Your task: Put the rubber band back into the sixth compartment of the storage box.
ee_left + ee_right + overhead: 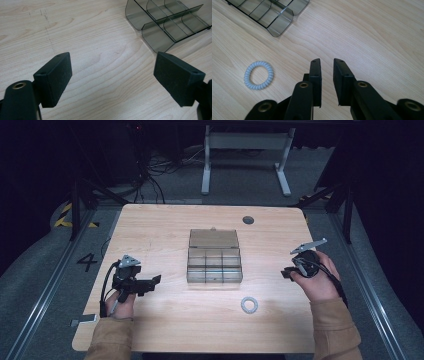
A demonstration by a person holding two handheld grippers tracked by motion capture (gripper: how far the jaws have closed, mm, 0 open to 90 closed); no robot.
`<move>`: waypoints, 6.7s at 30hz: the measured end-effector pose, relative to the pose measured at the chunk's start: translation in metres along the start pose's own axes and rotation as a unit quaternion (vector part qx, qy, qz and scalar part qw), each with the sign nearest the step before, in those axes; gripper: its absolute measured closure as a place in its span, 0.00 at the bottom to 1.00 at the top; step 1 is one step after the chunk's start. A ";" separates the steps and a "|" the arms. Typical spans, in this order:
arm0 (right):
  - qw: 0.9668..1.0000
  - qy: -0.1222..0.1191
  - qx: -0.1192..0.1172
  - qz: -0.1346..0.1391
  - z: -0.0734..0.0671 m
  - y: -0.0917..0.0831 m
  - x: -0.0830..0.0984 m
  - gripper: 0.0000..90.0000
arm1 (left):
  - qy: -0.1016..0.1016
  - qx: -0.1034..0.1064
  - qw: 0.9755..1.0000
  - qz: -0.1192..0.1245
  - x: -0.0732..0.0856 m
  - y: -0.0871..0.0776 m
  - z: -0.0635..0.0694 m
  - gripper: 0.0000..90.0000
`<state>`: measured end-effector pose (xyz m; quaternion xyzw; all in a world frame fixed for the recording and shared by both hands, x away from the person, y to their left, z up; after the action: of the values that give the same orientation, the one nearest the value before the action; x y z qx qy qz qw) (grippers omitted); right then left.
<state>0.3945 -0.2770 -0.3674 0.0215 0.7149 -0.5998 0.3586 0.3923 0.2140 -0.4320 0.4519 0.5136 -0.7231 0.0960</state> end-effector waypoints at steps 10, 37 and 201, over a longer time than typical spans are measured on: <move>0.998 -0.015 -0.047 -0.029 -0.021 0.004 -0.002 0.81 | -0.002 0.000 1.000 0.000 -0.001 0.001 -0.001 0.18; 0.993 -0.038 -0.096 -0.061 -0.061 0.014 -0.003 0.75 | 0.003 0.008 1.000 -0.003 -0.003 0.005 0.001 0.18; 0.988 -0.107 -0.081 -0.083 -0.070 0.032 -0.073 0.92 | 0.000 0.007 1.000 -0.005 -0.002 0.005 0.001 0.18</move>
<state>0.4295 -0.1776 -0.3530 -0.1310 0.7183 -0.5663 0.3825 0.3960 0.2103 -0.4331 0.4498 0.5108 -0.7271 0.0895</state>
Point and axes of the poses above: each handheld gripper's, and its own axes: y roughly forward along the jaws, x roughly out of its underside, z roughly to its right, the point moved 2 cm from there along y, roughly forward along the jaws, and after that the axes turned 6 degrees about y, right-handed, at the moved point
